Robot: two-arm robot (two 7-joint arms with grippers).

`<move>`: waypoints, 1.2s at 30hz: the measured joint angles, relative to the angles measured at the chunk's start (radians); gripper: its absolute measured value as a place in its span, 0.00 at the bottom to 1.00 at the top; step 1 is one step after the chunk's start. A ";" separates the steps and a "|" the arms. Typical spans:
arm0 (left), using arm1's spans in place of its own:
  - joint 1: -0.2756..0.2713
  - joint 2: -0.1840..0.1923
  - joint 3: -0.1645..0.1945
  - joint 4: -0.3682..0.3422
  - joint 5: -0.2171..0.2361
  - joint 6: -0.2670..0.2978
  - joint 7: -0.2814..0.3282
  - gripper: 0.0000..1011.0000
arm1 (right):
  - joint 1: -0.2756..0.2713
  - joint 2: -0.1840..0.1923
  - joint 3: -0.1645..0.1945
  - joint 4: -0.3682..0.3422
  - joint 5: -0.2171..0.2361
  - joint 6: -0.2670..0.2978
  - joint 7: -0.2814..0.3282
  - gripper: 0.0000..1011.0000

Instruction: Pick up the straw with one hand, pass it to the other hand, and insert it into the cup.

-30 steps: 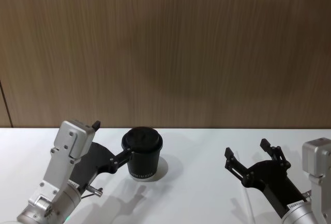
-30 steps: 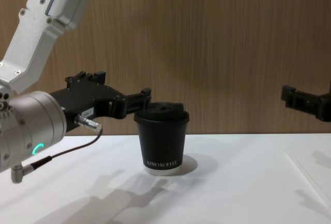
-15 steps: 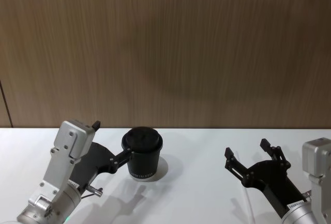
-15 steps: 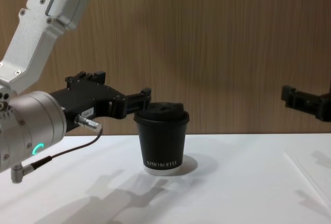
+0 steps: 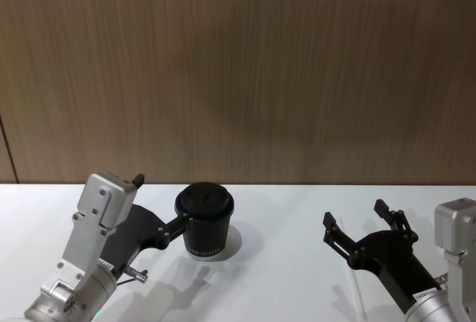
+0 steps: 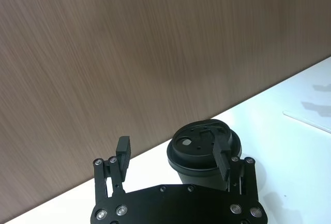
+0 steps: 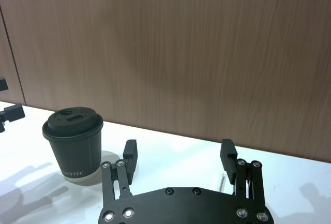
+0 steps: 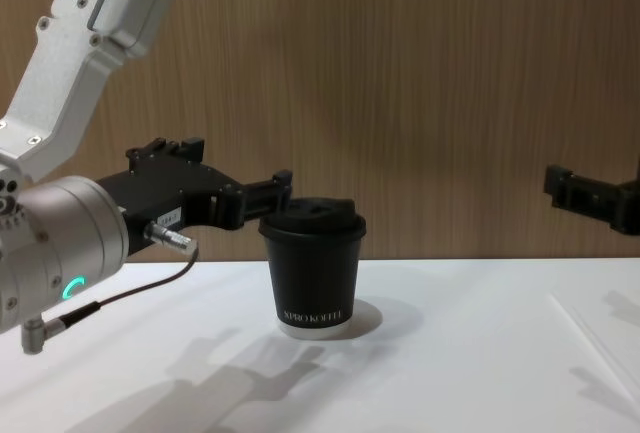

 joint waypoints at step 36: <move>0.000 0.000 0.000 0.000 0.000 0.000 0.000 0.99 | -0.007 0.014 0.008 -0.010 -0.018 0.037 -0.003 0.99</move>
